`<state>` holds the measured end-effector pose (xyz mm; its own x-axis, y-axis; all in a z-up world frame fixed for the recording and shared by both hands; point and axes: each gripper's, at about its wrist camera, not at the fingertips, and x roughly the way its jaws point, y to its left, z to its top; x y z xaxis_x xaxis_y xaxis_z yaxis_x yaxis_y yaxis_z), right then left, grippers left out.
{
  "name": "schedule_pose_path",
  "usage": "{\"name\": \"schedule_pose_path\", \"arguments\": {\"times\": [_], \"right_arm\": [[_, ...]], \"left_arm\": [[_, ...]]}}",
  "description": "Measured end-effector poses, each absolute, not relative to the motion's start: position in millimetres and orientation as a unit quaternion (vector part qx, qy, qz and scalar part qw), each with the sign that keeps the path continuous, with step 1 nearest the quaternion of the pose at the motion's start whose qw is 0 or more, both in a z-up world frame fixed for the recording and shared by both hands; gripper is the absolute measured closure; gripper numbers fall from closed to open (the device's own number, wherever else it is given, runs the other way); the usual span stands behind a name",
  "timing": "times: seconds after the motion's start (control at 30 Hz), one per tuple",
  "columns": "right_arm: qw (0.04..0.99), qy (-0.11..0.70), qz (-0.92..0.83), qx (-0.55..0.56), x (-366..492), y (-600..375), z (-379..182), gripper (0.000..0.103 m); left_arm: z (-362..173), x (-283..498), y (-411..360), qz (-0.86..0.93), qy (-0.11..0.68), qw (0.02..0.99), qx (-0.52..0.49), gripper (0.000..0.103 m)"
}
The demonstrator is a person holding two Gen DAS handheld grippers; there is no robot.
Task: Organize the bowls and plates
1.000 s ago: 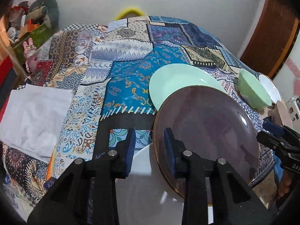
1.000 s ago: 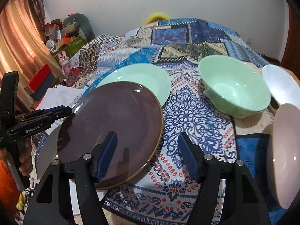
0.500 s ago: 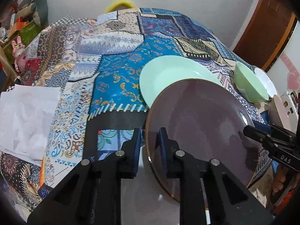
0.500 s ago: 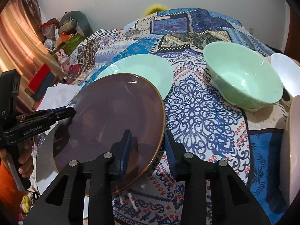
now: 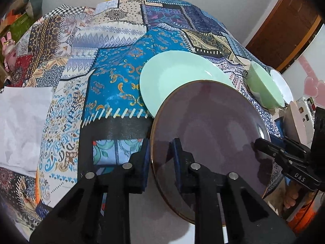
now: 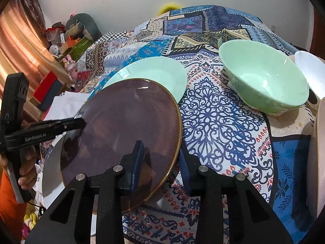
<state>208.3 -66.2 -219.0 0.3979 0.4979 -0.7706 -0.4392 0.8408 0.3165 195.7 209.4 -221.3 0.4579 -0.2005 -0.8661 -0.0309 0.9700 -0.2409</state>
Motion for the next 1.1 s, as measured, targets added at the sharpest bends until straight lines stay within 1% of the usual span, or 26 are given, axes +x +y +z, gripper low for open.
{"name": "schedule_pose_path", "arguments": {"times": [0.27, 0.53, 0.67, 1.1], "right_arm": [[0.836, 0.469, 0.281, 0.036, 205, -70, -215, 0.073], [0.839, 0.465, 0.279, 0.038, 201, -74, -209, 0.072], [0.839, 0.462, 0.284, 0.043, 198, -78, -205, 0.073], [0.848, 0.450, 0.276, 0.050, 184, -99, -192, 0.072]], "left_arm": [[-219, 183, 205, -0.044, 0.522, 0.842, -0.127, 0.083], [-211, 164, 190, -0.024, 0.521, 0.846, -0.107, 0.083], [-208, 160, 191, -0.033, 0.526, 0.840, -0.129, 0.083], [-191, 139, 168, -0.037, 0.520, 0.843, -0.129, 0.083]]}}
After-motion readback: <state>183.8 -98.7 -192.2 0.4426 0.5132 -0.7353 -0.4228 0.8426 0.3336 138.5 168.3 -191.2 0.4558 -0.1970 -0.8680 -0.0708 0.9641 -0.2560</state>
